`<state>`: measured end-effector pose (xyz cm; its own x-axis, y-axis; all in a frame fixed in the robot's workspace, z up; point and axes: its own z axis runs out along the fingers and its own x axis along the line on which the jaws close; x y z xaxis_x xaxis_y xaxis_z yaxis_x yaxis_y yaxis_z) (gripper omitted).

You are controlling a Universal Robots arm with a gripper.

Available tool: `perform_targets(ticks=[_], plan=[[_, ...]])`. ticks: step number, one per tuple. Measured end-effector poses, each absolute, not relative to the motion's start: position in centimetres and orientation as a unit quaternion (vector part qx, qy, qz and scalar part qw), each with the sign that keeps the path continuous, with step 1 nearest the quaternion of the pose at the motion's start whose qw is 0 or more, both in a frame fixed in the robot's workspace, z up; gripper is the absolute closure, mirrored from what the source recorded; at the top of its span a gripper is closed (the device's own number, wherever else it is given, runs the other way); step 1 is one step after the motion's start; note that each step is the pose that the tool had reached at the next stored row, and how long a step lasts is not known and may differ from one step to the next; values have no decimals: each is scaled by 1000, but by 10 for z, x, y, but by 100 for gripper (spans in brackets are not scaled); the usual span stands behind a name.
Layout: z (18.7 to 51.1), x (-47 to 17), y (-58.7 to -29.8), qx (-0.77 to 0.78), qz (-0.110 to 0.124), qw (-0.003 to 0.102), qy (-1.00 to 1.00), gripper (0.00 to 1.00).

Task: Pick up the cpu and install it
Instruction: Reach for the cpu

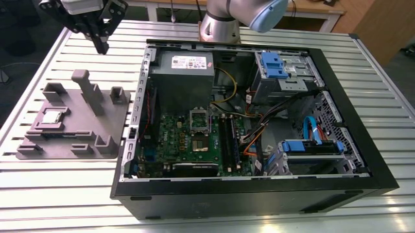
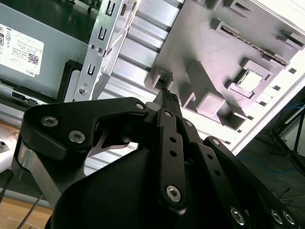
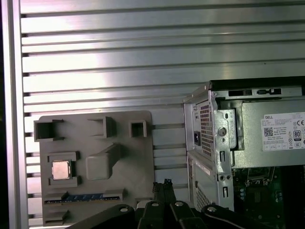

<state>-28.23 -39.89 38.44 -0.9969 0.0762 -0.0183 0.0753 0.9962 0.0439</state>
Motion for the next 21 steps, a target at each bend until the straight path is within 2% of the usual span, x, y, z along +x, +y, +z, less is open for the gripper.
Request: perform_targets(ticks=[21], plan=[[381,-288,-399,38,22,9,999,90]])
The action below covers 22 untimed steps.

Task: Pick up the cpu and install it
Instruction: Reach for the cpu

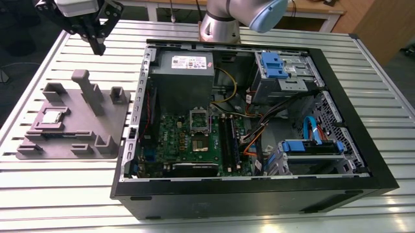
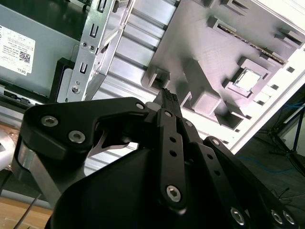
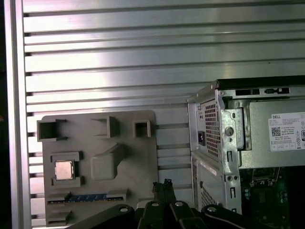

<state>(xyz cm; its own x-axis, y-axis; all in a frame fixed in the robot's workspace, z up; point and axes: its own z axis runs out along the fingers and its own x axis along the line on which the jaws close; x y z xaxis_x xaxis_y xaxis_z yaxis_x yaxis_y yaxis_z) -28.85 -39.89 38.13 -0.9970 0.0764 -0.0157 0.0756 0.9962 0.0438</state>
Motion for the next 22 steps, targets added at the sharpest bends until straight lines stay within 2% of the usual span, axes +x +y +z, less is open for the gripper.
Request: perform_targets(ticks=[22], plan=[[380,-294,-399,38,22,8,999,90]])
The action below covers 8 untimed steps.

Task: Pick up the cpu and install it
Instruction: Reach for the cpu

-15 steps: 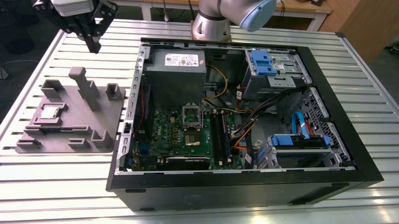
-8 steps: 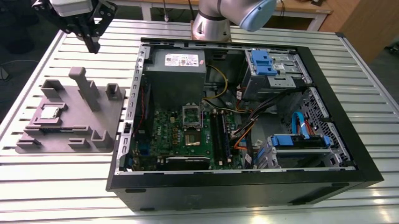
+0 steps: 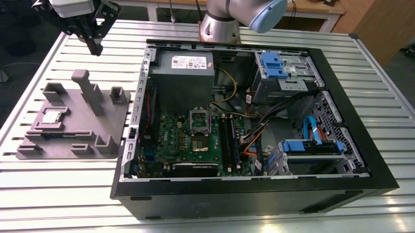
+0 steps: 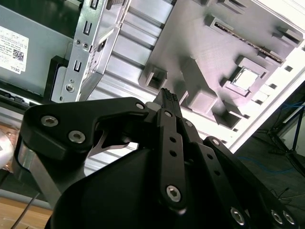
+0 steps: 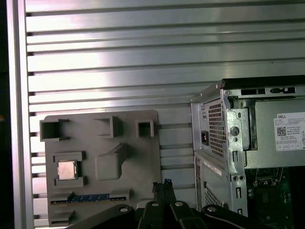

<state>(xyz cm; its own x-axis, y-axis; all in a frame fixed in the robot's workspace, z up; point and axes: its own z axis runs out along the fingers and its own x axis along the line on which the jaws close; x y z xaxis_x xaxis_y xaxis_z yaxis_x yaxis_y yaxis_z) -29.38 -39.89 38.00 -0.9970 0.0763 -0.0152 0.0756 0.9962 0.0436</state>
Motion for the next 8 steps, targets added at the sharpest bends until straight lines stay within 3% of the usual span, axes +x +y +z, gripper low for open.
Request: perform_targets(ticks=[8], plan=[[380,-297,-399,38,22,8,999,90]])
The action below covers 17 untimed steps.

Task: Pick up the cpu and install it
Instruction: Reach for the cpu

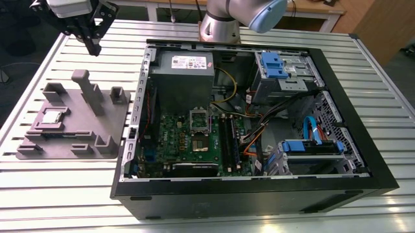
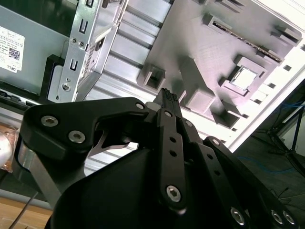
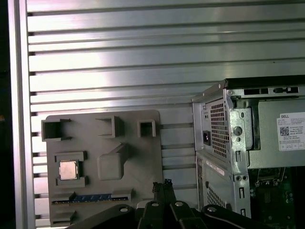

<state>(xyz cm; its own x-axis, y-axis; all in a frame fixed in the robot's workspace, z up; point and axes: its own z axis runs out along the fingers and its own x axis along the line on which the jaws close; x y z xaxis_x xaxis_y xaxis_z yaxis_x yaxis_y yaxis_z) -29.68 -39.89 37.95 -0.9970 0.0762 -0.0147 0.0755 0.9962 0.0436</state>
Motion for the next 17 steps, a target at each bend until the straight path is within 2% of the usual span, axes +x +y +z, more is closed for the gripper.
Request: perform_targets(ticks=[17], plan=[[379,-300,-399,38,22,8,999,90]])
